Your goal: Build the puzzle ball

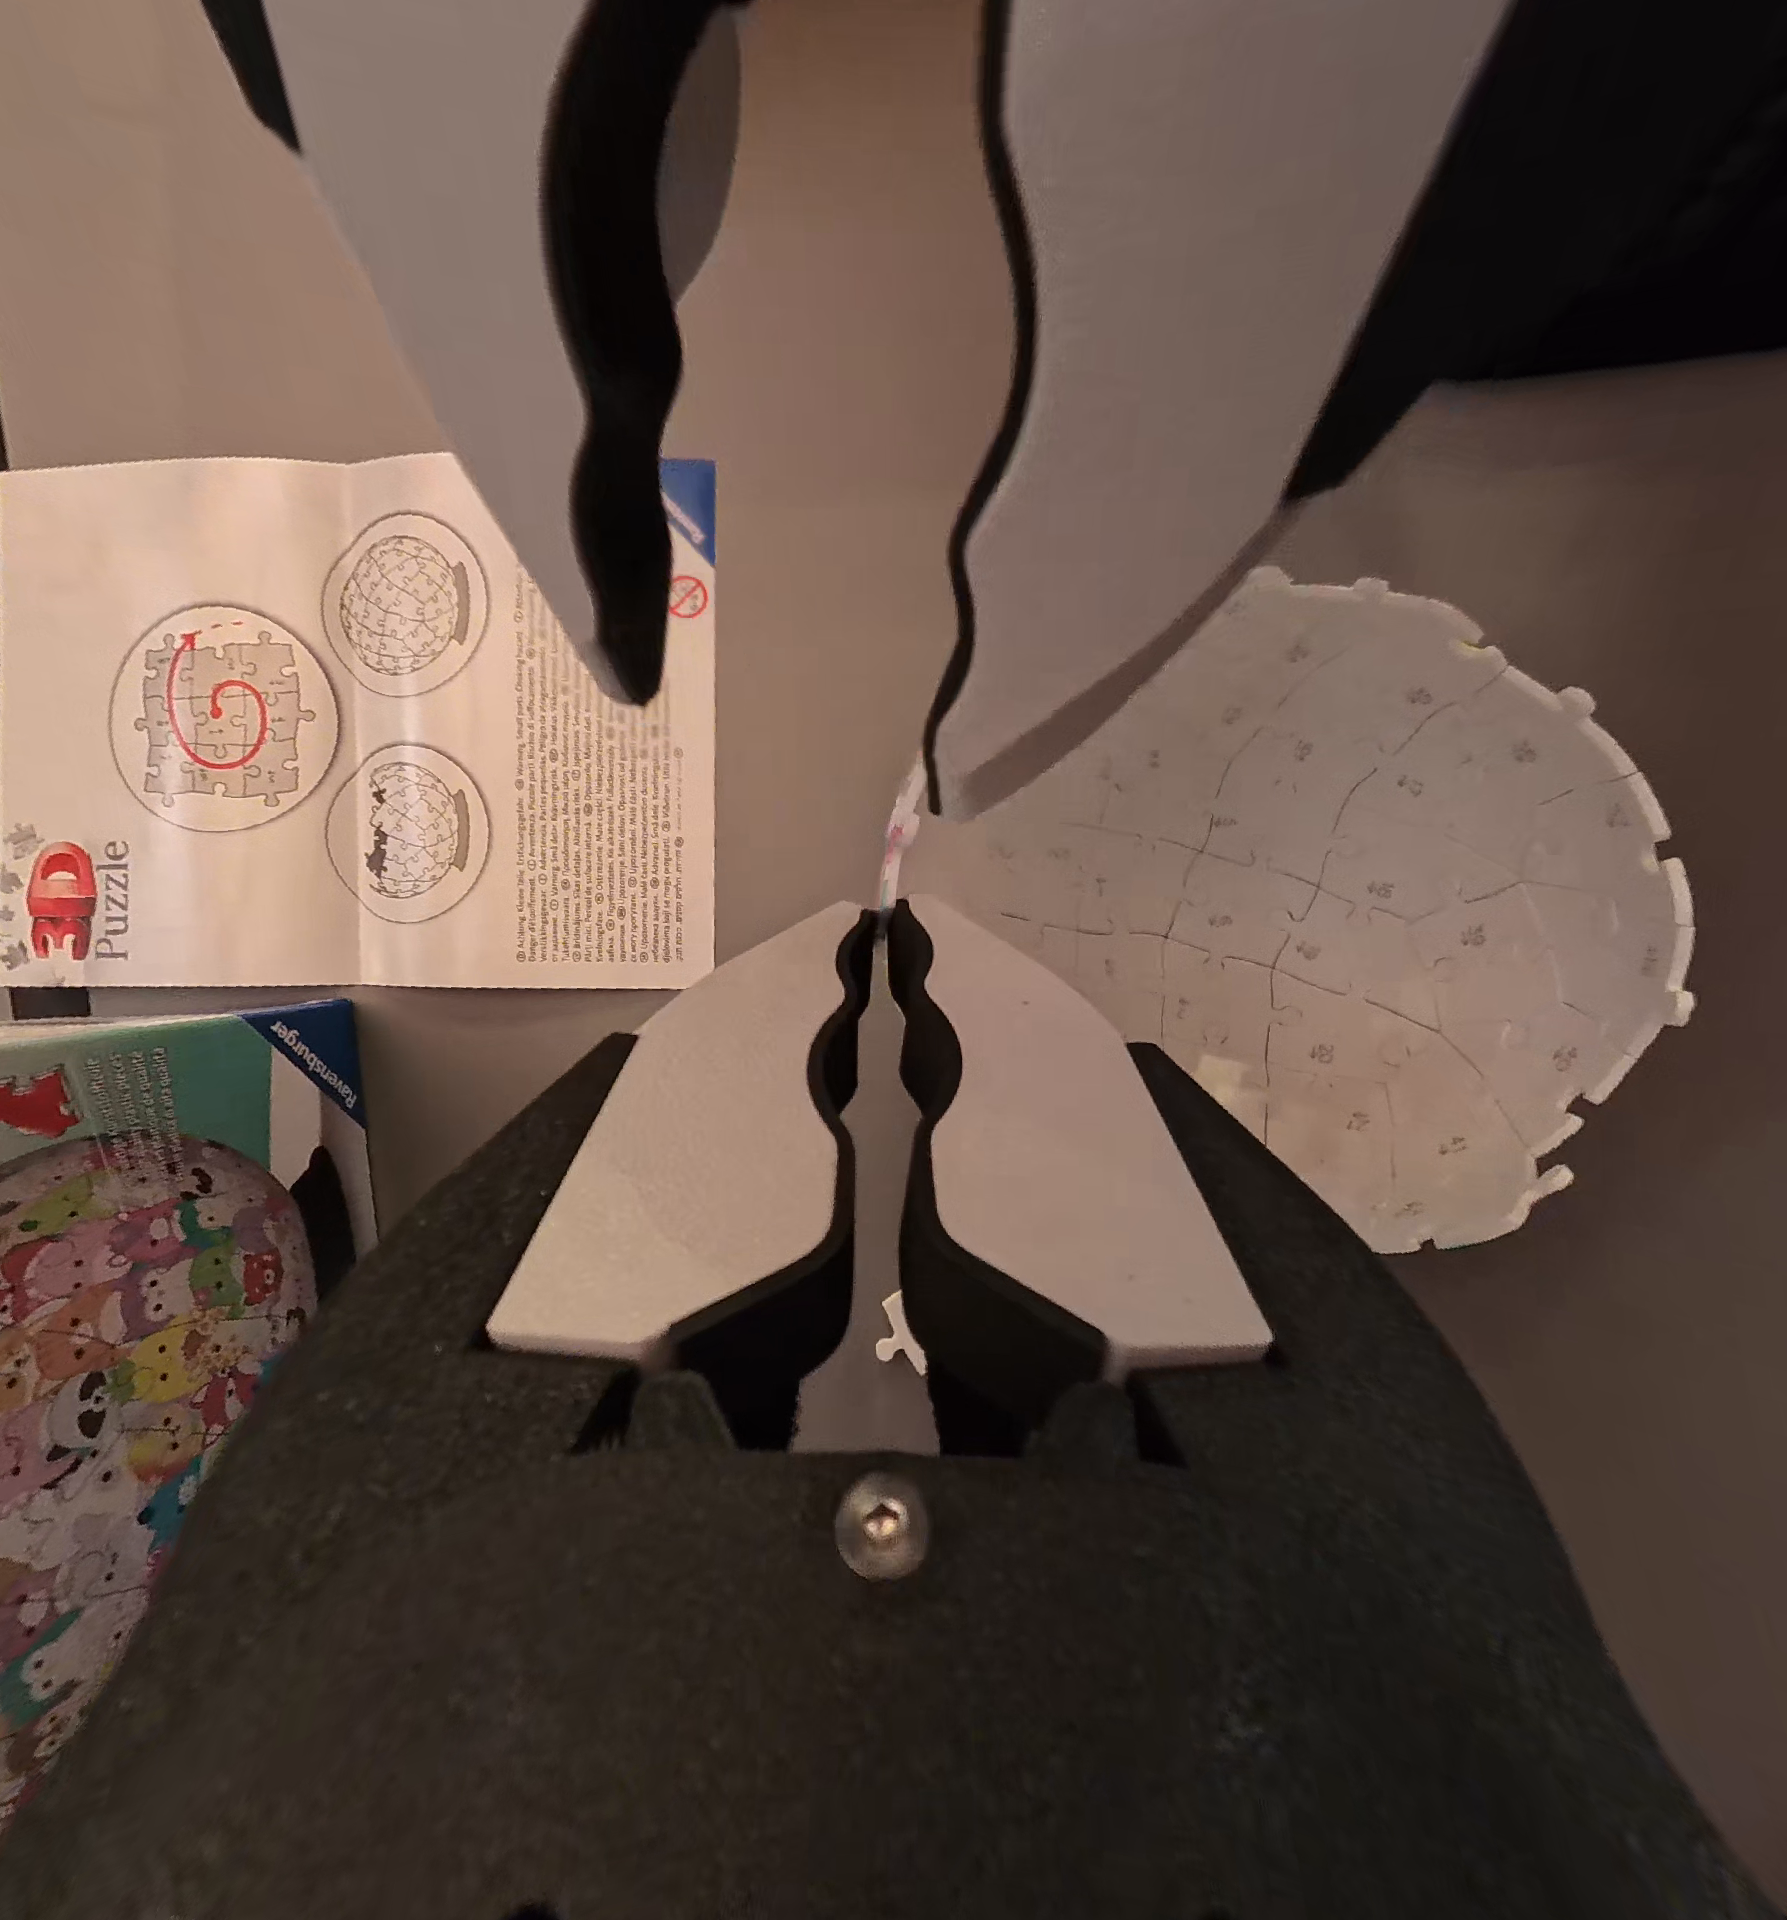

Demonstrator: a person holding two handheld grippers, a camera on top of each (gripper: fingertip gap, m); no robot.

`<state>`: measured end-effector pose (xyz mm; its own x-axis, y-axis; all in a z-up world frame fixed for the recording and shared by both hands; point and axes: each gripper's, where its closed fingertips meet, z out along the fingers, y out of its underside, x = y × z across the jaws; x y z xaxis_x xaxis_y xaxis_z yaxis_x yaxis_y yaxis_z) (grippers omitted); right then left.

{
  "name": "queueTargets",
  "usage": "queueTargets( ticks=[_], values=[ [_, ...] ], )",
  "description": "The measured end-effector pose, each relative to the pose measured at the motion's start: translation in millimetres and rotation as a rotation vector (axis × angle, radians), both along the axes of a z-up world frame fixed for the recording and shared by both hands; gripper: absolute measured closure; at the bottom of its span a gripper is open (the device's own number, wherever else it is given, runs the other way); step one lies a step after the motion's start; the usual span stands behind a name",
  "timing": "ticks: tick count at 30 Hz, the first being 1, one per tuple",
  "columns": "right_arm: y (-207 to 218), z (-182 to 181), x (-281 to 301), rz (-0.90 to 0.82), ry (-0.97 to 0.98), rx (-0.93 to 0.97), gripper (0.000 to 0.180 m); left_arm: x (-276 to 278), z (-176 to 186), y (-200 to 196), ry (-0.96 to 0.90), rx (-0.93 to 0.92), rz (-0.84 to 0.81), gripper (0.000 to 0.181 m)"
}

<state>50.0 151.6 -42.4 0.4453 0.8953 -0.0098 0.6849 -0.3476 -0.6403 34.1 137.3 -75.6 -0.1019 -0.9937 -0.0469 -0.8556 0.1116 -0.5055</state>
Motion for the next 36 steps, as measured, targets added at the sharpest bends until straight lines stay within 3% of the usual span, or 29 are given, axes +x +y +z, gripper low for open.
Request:
queueTargets(
  ticks=[5, 11, 15, 20, 31, 33, 36],
  values=[
    [-16, -9, -1, -0.015, 0.018, -0.175, 0.136, 0, 1, 0, -0.013, 0.019, 0.011, 0.178],
    [-11, -11, 2, -0.133, -0.039, -0.179, 0.139, 0, 0, -1, 0.008, 0.030, -0.004, 0.179],
    [-12, -15, 0, -0.070, -0.106, -0.186, 0.147, 0, 0, 0, 0.017, 0.040, -0.011, 0.179],
    [-18, -11, -8, 0.077, -0.036, -0.232, 0.163, 0, 0, 0, 0.012, 0.047, -0.015, 0.179],
    [-20, -16, -5, 0.347, -0.055, -0.151, 0.164, -1, 0, -1, 0.028, 0.079, -0.029, 0.179],
    [-8, -21, -1, 0.298, -0.078, -0.122, 0.164, 0, 0, -1, 0.031, 0.083, -0.027, 0.179],
    [-17, -23, -7, 0.279, 0.000, -0.261, 0.163, 0, 0, -1, 0.026, 0.083, -0.027, 0.179]
  ],
)
